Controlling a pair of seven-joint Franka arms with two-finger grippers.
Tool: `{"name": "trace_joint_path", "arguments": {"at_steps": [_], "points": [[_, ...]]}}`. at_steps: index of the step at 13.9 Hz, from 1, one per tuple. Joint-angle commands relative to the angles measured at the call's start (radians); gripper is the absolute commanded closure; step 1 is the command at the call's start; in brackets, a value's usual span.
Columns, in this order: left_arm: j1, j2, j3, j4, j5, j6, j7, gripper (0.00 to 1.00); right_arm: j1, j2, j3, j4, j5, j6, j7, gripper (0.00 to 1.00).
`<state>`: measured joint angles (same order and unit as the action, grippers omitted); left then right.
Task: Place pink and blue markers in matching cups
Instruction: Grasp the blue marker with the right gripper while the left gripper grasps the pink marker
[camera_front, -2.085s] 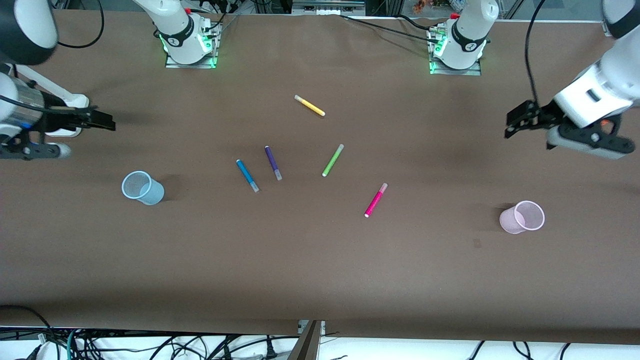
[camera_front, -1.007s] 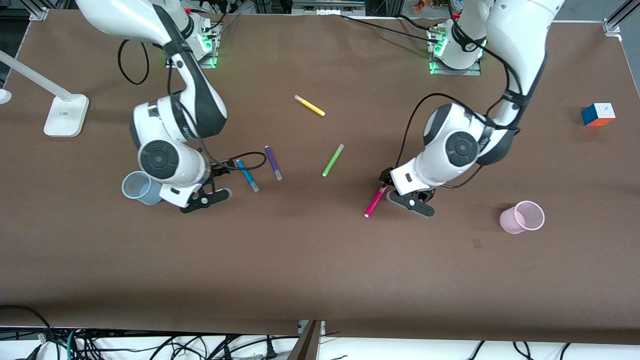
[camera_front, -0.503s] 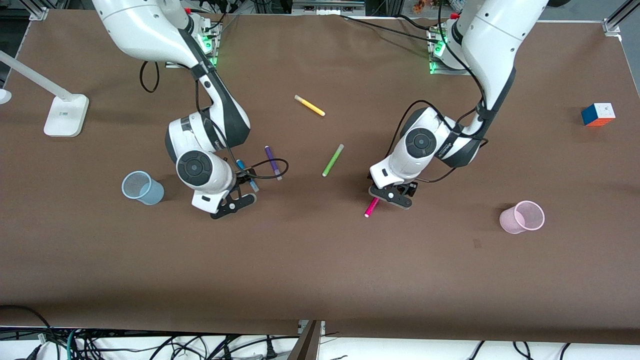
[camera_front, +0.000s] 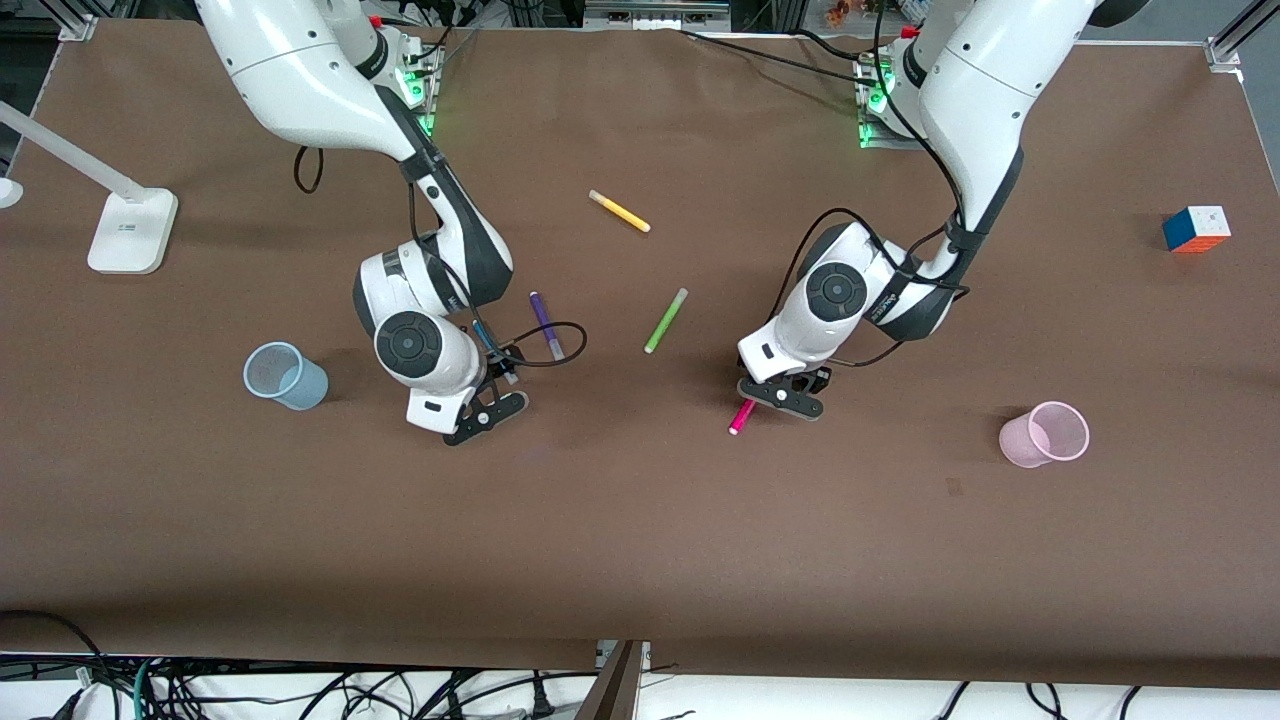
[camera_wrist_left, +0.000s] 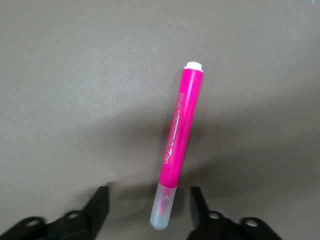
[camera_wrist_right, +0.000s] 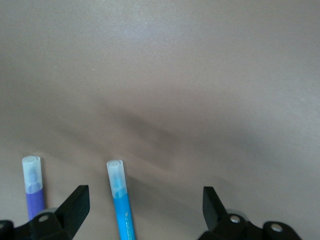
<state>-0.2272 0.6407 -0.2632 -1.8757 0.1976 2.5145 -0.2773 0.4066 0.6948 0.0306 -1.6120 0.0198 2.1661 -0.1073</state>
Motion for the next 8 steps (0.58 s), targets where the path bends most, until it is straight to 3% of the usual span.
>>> {"name": "trace_joint_path", "arguments": {"at_steps": [1, 4, 5, 6, 7, 8], "points": [[-0.014, 0.027, 0.002, 0.038, 0.028, 0.003, -0.033, 0.56, 0.014, 0.006, 0.014, -0.025, 0.012, 0.038, -0.020, 0.00], [-0.029, 0.034, 0.004, 0.039, 0.029, 0.003, -0.054, 0.61, 0.028, 0.008, 0.014, -0.081, 0.012, 0.105, -0.020, 0.00], [-0.029, 0.034, 0.004, 0.039, 0.029, 0.003, -0.059, 0.73, 0.029, 0.008, 0.014, -0.094, 0.012, 0.124, -0.020, 0.00], [-0.026, 0.033, 0.002, 0.039, 0.029, 0.003, -0.060, 1.00, 0.031, 0.008, 0.014, -0.097, 0.012, 0.127, -0.020, 0.02], [-0.014, 0.030, 0.002, 0.039, 0.029, 0.001, -0.059, 1.00, 0.031, 0.008, 0.014, -0.098, 0.012, 0.124, -0.020, 0.15], [-0.008, 0.021, 0.002, 0.039, 0.029, -0.005, -0.060, 1.00, 0.031, 0.006, 0.014, -0.097, 0.012, 0.120, -0.020, 0.35]]}}
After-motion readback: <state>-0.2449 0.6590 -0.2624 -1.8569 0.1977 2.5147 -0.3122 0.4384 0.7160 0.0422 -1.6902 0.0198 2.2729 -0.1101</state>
